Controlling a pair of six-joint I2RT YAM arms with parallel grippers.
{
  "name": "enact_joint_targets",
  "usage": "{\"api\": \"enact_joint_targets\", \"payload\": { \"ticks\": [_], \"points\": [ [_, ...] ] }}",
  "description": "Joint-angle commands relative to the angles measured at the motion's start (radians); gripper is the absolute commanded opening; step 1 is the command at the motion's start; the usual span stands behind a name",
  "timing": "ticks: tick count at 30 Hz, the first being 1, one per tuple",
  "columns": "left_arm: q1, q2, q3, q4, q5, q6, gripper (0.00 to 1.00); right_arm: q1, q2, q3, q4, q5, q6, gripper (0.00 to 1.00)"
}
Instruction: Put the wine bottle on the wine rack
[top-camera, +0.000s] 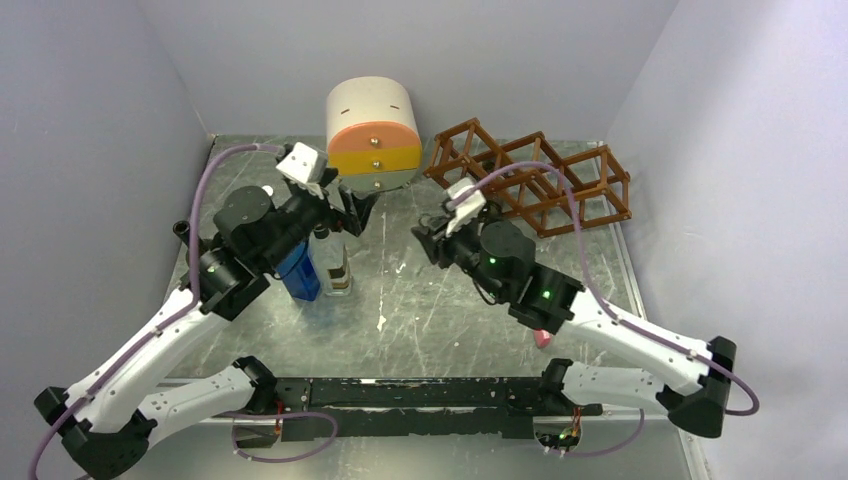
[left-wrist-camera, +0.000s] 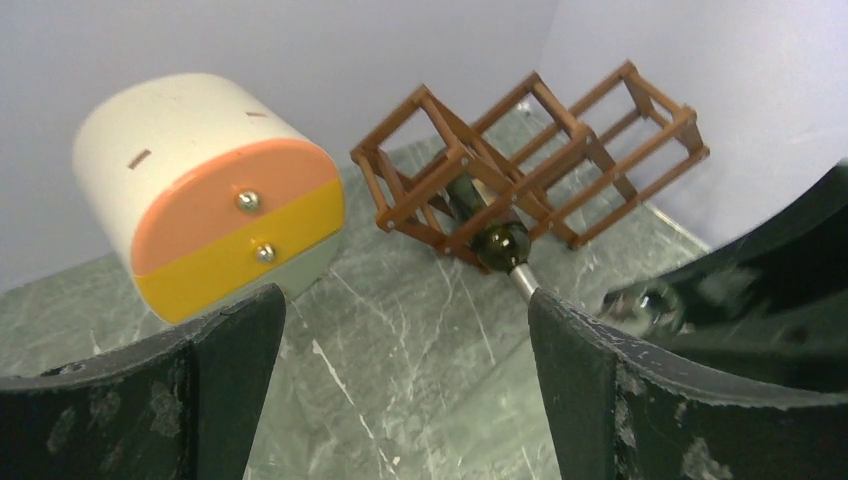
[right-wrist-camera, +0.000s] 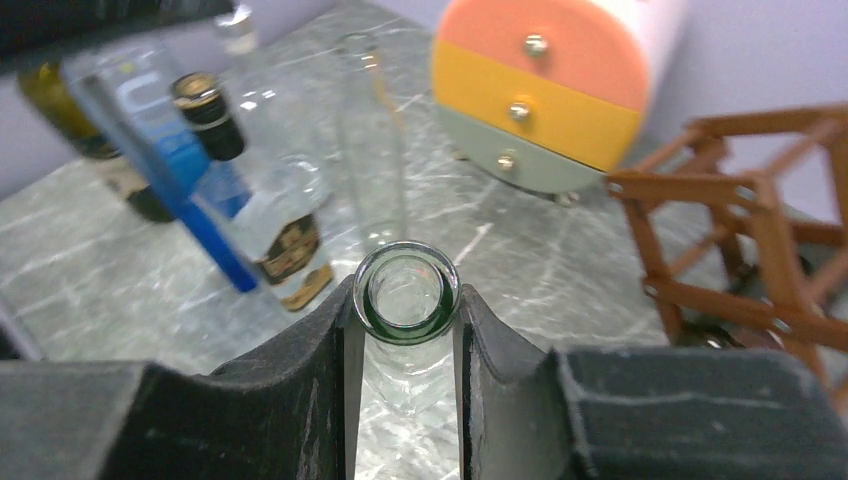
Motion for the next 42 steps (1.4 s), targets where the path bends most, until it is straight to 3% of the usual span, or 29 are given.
{"api": "enact_joint_targets", "payload": {
  "ticks": [1,8,17,25,35,36,39,42],
  "points": [
    [0.001,0.036,-0.041,0.091,0.123,0.04,0.95,0.0,-0.093,-0.015,0.013,0.279,0.09,0.0],
    [0.001,0.119,-0.151,0.212,0.589,0.164,0.95,-0.001,-0.166,0.027,-0.075,0.333,0.133,0.0],
    [-0.002,0.267,-0.254,0.355,0.872,0.167,0.95,-0.001,-0.316,0.061,-0.112,0.107,0.076,0.0],
    [-0.009,0.344,-0.302,0.559,1.059,0.137,0.95,-0.001,-0.378,0.095,-0.162,-0.008,0.062,0.0],
    [-0.028,0.411,-0.271,0.579,1.061,0.16,0.95,0.0,-0.377,0.103,-0.151,-0.127,0.063,0.0],
    [-0.031,0.41,-0.275,0.589,1.065,0.16,1.0,-0.001,-0.374,0.105,-0.151,-0.133,0.063,0.0],
    [-0.033,0.398,-0.283,0.603,1.064,0.171,0.82,-0.001,-0.368,0.108,-0.153,-0.144,0.063,0.0],
    [-0.033,0.378,-0.288,0.611,1.042,0.193,0.49,-0.001,-0.36,0.112,-0.166,-0.149,0.065,0.0]
  ]
}}
